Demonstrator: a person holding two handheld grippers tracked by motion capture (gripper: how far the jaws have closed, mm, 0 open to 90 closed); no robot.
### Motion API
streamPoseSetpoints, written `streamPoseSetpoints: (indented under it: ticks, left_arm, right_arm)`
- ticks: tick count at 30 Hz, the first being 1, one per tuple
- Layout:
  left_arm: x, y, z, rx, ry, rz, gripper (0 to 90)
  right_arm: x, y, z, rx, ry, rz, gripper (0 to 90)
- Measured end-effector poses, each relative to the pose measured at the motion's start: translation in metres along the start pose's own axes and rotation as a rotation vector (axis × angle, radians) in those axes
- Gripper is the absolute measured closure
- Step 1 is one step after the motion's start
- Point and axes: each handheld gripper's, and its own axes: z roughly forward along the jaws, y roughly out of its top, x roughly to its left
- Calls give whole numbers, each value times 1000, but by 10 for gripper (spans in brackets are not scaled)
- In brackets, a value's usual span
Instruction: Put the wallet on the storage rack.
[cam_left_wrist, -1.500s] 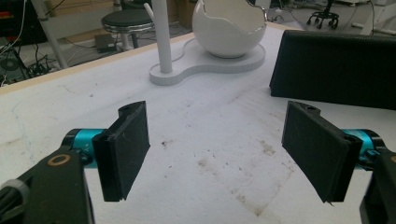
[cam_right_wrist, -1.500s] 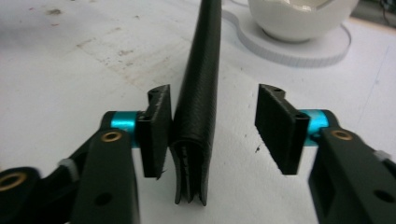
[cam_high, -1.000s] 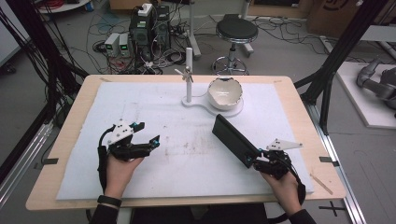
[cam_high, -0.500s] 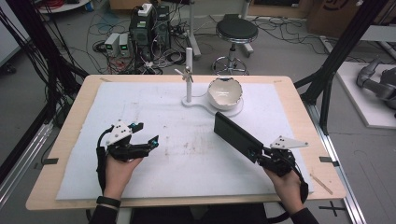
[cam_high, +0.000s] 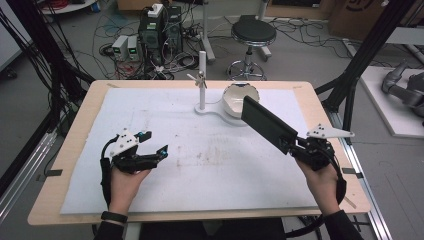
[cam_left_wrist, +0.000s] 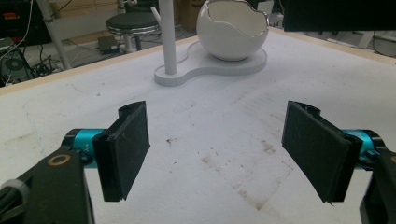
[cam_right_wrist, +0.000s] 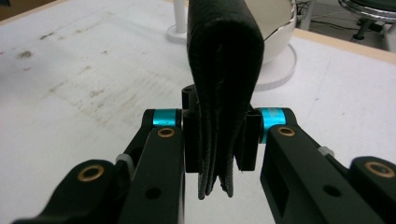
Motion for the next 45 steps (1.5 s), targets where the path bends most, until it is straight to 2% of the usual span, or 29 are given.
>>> streamPoseSetpoints:
  ticks: [4,11,16,27,31,36,45]
  left_arm:
    - [0,0,-1,-4,0,-2,231]
    - [0,0,-2,-3,-3,-4,231]
    - [0,0,-2,-5,-4,-4,231]
    - [0,0,-5,-10,-5,-7,231]
    - [1,-1,-7,-10,-5,-7,231]
    - [1,-1,-9,-14,-2,-7,231]
    - [1,-1,-12,-15,-1,-12,231]
  right_arm:
    - [-11,19,2,24,-17,-7,781]
    - [-18,42,18,70,-60,-34,781]
    - [-20,51,34,106,-83,-45,780]
    - [-19,67,67,148,-112,-59,779]
    - [-18,72,74,156,-131,-69,778]
    - [-19,78,81,149,-132,-70,776]
    - [-18,88,87,108,-138,-58,768]
